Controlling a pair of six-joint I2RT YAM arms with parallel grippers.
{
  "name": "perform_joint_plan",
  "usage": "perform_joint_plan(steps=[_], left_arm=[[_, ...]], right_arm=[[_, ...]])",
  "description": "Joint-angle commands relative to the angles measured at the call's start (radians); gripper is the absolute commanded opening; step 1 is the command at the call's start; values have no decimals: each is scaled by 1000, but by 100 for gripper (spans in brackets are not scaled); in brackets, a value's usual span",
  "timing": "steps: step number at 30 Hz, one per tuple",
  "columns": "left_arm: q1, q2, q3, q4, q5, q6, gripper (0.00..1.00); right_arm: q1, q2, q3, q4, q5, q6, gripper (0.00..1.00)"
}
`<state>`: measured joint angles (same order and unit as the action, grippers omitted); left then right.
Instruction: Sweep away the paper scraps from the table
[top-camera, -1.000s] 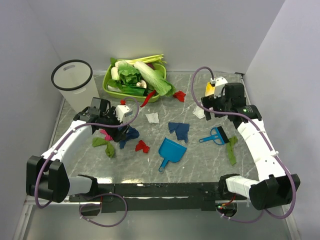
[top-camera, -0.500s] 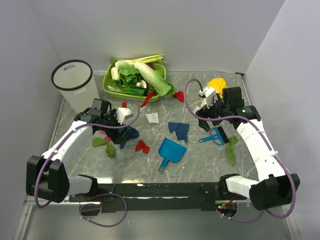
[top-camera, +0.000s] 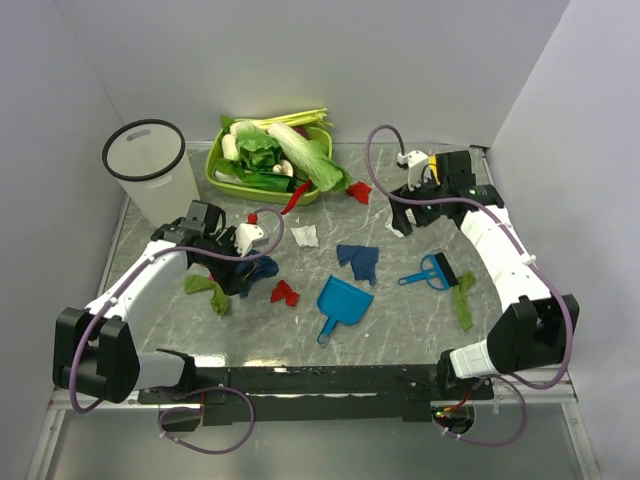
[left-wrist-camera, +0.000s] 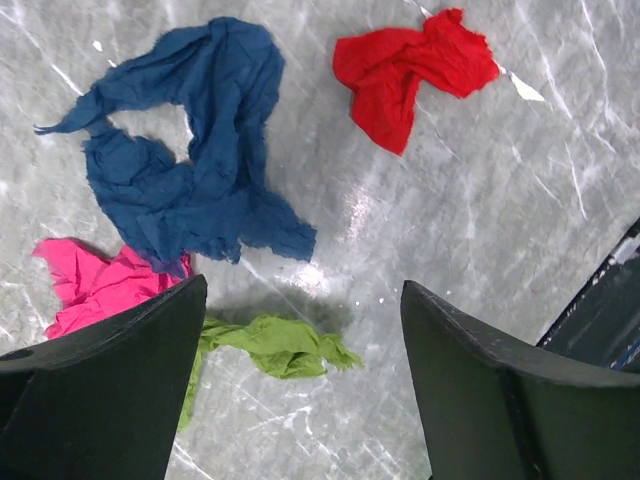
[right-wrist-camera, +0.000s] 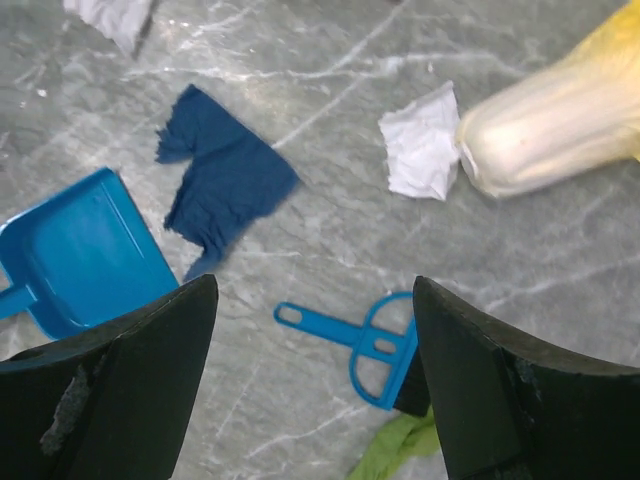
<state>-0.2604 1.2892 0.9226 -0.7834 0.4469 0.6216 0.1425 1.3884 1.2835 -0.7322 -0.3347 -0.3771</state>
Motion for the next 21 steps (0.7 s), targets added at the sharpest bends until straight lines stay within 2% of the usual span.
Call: perform_joint_plan(steps=[1,3,4,7,10,14,21], left_arm=[[-7,-44,35,-30,38,55,82],[-17,-45,16,-20,39,49,82],[-25,-42,12,-17,33,41,82],[-49,-25,16,-11,19,15,82],[-57,-27,19,21,16,-16,82],[-68,-5,30,32,3,-31,83],[-83,39,59,32,6,-48,83]], right_arm=[[40,58,71,-70,-144,-144,83],[84,72,45,-159,-185,-245,81],[95,67,27,-176,-193,-326,80],[118,15,-81,-173,-170,-405,81],[120,15,-150,-156,-58,-395,79],[120,32,-255,-93,124,-398,72],[71,35,-406,17,253,-410,65]])
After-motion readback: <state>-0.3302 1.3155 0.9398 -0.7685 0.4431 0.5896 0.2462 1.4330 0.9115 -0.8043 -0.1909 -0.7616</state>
